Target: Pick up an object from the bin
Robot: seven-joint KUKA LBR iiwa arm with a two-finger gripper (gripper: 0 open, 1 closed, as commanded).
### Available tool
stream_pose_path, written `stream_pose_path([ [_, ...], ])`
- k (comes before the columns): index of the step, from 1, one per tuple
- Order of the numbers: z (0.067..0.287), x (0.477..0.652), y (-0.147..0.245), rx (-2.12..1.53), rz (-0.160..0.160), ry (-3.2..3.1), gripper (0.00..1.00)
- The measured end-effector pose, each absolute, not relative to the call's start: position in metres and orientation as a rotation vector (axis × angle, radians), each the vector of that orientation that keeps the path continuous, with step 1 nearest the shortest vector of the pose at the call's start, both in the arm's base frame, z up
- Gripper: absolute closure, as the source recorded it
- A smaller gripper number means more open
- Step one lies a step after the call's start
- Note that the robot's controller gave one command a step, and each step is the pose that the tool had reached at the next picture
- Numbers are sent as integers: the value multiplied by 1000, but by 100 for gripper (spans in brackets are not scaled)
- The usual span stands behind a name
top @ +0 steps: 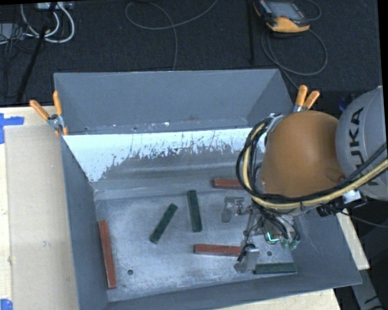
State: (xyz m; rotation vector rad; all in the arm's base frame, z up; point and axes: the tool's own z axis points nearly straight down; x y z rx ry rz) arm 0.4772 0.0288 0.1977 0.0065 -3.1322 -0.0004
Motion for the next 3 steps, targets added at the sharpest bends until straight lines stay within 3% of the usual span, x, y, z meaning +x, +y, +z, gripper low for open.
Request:
stream_pose_path([
  [1,67,487,66,64,-2,-3138,0],
  [2,71,530,15,205,5,-3127,0],
  [3,71,531,18,205,0,-3133,100],
])
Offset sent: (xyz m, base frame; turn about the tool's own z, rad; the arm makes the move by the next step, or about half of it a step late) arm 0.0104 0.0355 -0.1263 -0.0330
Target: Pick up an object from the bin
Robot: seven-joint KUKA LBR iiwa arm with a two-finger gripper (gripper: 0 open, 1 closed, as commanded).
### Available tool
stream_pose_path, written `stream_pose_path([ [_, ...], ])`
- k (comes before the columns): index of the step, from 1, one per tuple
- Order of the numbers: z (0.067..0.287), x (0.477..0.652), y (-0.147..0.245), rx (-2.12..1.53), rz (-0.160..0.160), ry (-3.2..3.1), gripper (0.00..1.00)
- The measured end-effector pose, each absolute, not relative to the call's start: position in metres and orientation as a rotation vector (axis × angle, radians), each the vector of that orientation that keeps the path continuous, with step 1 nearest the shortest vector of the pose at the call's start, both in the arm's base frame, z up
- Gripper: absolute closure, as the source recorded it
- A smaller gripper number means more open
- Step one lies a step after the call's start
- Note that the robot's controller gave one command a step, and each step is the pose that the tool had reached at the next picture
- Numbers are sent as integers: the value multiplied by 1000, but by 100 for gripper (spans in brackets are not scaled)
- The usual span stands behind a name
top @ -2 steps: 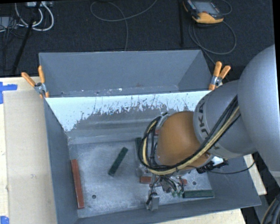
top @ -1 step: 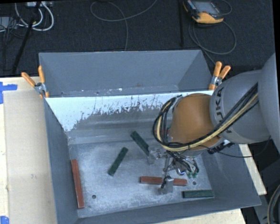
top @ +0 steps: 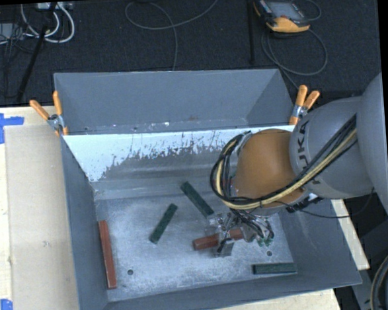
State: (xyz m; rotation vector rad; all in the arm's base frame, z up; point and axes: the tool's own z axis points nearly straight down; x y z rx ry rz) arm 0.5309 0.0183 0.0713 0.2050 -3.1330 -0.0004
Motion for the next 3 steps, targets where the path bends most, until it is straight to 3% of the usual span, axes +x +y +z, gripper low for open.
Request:
stream_pose_path([
  [1,71,531,18,203,0,-3132,0],
  [2,72,531,18,202,-1,-3135,100],
  [3,71,531,18,201,-2,-3135,0],
])
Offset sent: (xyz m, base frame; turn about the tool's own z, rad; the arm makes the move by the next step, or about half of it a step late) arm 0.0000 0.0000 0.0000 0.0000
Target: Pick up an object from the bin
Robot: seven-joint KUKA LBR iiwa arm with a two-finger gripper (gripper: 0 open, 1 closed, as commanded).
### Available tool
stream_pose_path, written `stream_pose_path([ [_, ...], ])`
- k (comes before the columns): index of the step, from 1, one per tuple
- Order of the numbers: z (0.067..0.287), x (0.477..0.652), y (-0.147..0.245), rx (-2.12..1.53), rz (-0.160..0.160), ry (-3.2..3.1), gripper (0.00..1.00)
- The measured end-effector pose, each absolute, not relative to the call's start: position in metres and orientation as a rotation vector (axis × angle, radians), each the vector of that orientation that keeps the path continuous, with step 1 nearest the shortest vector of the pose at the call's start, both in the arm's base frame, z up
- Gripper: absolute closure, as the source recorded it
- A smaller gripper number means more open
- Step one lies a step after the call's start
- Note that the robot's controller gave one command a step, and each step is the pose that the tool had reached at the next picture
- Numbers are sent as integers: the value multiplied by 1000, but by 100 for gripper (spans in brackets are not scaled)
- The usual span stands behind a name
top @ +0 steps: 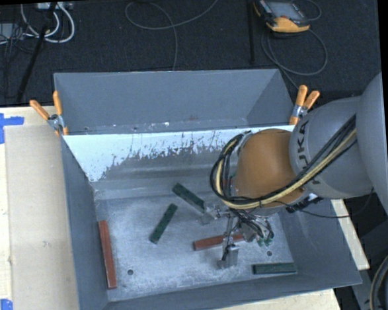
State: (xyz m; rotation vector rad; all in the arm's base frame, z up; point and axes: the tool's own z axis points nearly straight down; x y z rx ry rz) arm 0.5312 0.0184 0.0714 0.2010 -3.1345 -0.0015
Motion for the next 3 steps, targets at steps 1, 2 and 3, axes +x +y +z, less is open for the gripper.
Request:
stream_pose_path([
  [1,71,531,18,200,-2,-3135,100],
  [2,71,531,18,199,-2,-3135,0],
  [3,145,553,27,555,0,-3098,0],
])
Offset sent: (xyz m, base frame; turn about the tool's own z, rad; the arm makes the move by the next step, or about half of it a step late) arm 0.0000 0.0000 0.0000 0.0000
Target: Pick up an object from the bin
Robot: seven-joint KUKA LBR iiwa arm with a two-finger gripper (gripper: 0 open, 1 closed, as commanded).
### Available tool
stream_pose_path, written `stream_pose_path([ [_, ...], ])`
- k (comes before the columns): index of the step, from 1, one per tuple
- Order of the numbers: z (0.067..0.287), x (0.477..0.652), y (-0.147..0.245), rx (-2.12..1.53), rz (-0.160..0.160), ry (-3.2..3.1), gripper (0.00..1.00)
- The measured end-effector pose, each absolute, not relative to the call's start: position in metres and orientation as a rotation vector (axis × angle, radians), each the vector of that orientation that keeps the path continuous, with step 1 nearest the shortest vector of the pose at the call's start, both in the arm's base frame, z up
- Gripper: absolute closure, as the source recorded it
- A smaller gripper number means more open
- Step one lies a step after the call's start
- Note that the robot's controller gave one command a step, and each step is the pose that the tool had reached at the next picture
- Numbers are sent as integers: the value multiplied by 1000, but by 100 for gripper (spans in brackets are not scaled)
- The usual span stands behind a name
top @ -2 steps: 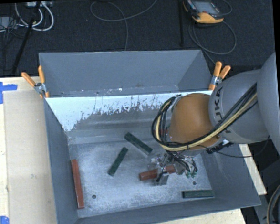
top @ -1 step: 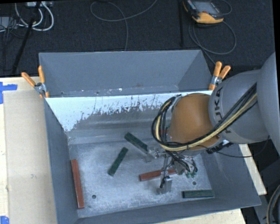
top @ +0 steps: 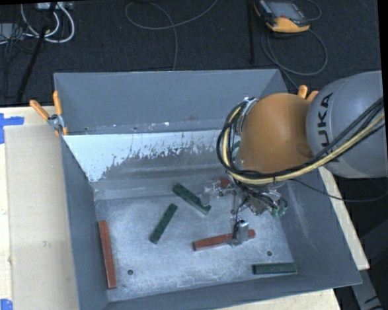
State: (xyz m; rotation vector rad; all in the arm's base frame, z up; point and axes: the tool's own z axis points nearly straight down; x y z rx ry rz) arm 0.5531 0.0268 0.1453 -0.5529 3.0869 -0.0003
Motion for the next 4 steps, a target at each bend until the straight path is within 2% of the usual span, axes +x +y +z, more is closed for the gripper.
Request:
stream_pose_path([
  [1,69,541,15,-336,3,3121,0],
  [2,70,541,15,-336,2,3123,100],
  [3,207,577,-3,-761,-2,3041,100],
  [4,204,576,-4,-757,2,3048,0],
])
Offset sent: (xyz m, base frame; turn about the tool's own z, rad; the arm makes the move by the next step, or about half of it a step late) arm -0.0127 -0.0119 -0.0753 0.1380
